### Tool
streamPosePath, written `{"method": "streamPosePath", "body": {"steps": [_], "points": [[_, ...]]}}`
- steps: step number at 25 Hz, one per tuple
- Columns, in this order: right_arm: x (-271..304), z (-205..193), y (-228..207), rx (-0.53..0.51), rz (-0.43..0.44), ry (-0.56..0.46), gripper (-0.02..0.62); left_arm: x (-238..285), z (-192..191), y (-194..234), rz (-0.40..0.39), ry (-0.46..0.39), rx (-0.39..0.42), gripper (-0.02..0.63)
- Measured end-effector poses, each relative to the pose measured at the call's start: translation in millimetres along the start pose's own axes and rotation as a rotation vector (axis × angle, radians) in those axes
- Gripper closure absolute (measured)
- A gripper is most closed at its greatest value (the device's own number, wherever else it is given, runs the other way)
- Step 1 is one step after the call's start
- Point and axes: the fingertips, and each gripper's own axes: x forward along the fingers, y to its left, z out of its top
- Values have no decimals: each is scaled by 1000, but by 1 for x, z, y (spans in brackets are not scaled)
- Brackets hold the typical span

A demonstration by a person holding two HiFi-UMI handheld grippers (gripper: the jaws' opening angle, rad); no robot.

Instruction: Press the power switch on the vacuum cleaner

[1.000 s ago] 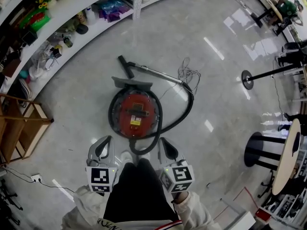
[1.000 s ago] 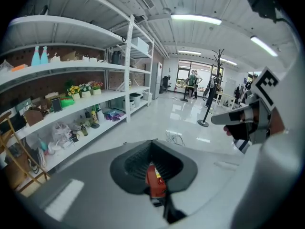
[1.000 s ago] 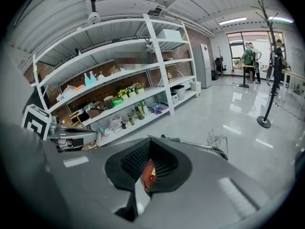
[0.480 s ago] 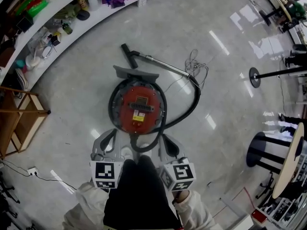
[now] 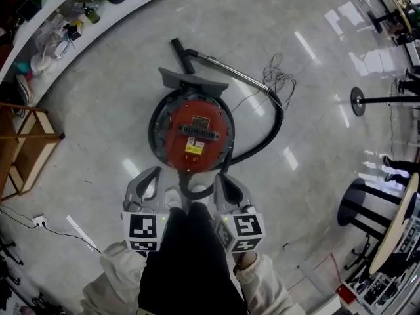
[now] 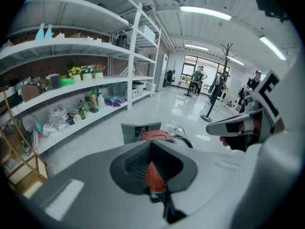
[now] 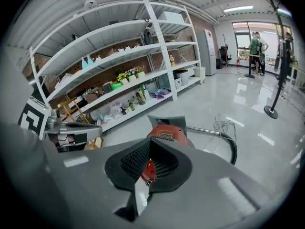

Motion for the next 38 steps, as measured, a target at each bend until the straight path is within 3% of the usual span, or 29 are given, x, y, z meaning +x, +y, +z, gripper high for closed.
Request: {"method": "streamPosePath", "body": {"steps": [15, 38], "points": [[48, -29, -5, -8, 8, 67, 595, 14, -14, 4, 19, 8, -41, 606], [107, -93, -5, -39, 15, 222, 595, 19, -13, 7, -2, 23, -24, 606]]}}
